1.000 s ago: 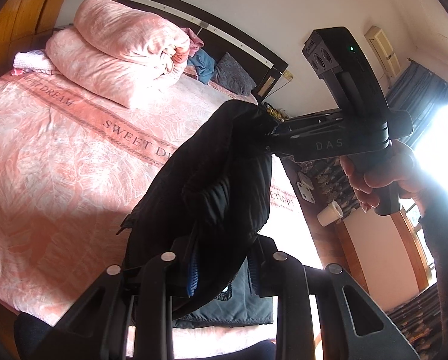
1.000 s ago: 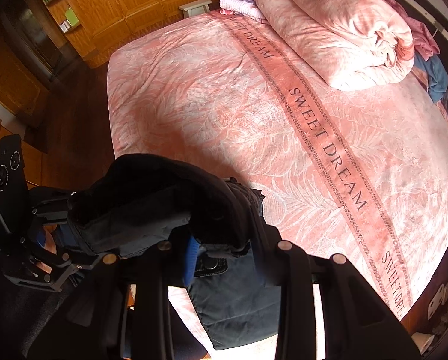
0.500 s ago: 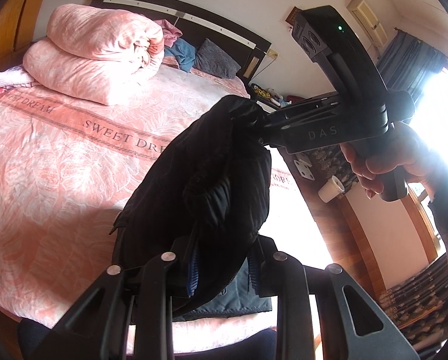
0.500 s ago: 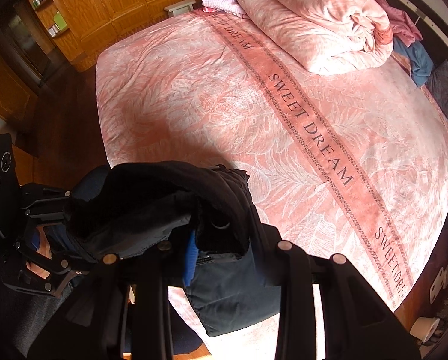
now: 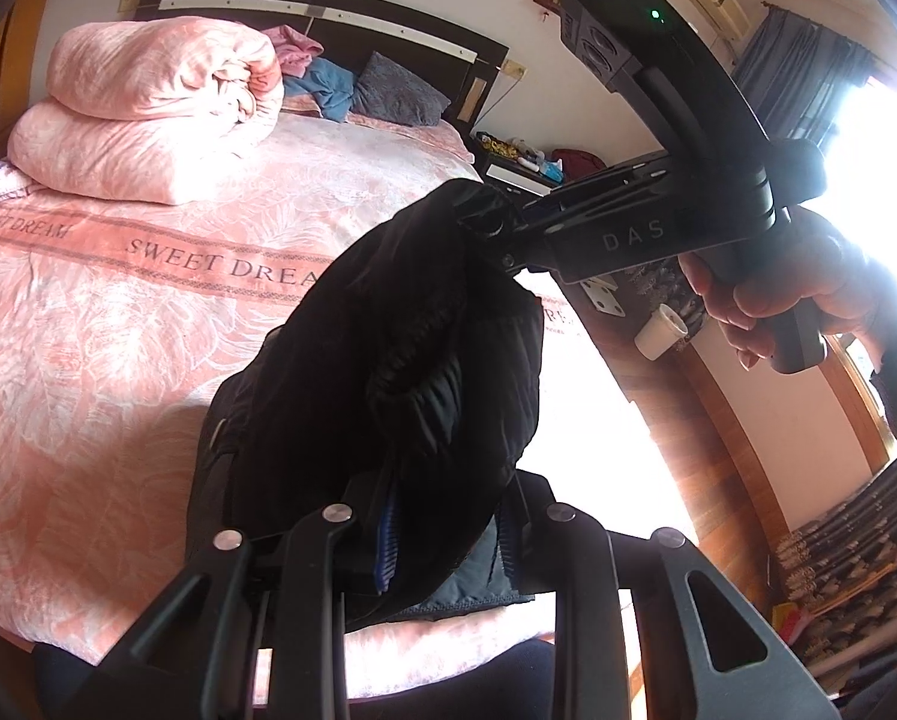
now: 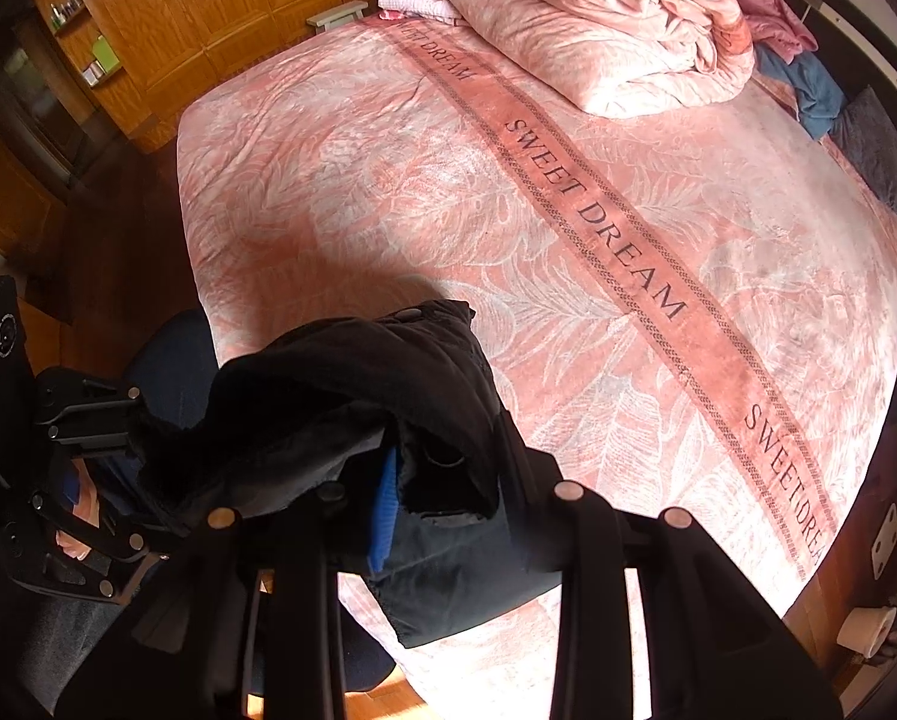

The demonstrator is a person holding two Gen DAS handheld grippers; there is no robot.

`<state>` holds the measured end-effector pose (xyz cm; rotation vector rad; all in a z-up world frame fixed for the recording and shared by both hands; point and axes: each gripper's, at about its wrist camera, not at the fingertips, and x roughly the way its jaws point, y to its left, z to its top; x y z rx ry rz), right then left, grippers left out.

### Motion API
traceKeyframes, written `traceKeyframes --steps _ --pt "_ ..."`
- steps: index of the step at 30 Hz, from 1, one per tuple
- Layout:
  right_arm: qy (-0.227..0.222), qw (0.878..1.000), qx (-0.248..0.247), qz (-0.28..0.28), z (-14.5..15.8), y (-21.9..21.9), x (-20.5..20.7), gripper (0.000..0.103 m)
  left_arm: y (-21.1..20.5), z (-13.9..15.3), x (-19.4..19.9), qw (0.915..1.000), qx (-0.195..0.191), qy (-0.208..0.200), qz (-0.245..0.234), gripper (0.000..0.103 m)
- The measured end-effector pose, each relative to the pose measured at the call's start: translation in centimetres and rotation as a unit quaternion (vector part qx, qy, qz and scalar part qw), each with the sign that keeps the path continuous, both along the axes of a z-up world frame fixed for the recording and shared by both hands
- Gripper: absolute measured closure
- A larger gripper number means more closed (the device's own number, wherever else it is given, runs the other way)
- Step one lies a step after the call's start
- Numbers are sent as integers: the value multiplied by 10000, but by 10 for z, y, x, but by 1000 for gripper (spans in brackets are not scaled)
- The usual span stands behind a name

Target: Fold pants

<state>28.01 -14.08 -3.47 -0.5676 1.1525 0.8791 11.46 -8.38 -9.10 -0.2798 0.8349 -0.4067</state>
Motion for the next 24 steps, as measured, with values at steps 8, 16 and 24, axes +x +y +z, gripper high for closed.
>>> traceKeyframes --steps 8,16,24 --pt "23 9999 72 -128 -20 -36 -1 75 -36 -14 6 9995 159 139 -245 77" --pt "103 9996 117 -245 -46 -69 4 76 -66 -34 19 9980 289 310 -461 77" --pt "116 9996 110 -247 -70 -97 7 77 -93 -53 26 9959 416 466 -660 77"
